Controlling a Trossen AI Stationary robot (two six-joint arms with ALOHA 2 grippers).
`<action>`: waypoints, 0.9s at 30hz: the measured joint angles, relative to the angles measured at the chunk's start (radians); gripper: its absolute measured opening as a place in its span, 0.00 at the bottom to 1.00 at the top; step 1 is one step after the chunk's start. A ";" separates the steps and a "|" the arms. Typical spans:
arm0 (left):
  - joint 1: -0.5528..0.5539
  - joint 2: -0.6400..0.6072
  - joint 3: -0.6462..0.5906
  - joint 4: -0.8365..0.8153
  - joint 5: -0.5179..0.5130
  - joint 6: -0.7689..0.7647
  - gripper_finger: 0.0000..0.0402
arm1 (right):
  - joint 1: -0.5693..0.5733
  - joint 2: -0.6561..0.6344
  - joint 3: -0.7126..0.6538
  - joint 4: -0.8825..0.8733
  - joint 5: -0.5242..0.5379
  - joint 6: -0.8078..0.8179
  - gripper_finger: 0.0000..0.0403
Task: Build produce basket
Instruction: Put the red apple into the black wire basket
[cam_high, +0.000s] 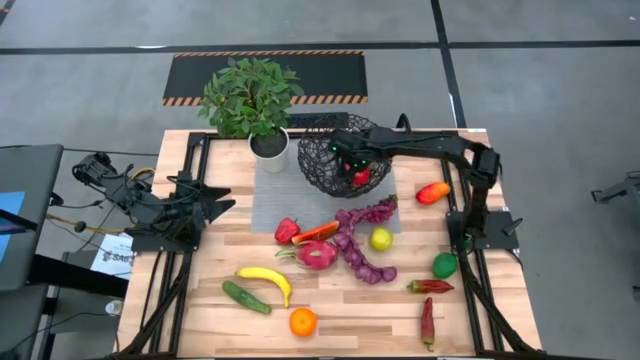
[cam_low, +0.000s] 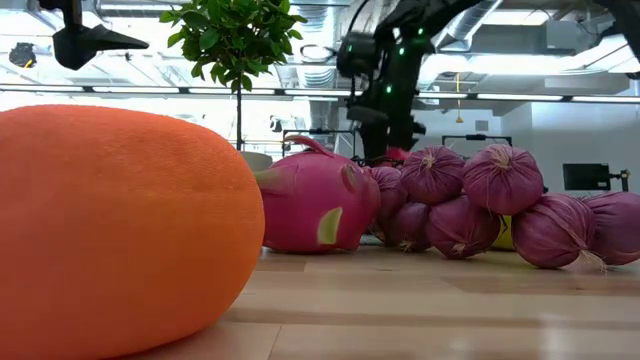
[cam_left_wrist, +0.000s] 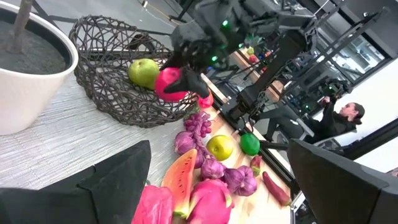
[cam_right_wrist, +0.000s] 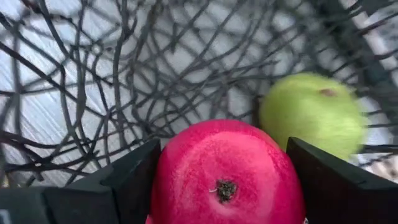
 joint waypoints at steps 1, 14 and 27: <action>0.000 0.000 0.000 0.000 -0.001 -0.002 0.91 | -0.003 0.012 0.000 0.002 -0.003 -0.003 0.81; 0.000 0.000 0.000 0.001 -0.007 -0.009 0.91 | -0.003 0.060 0.001 0.009 -0.017 -0.035 0.82; 0.000 0.000 0.000 0.001 -0.007 -0.008 0.91 | -0.013 0.060 0.001 -0.021 -0.019 -0.067 0.98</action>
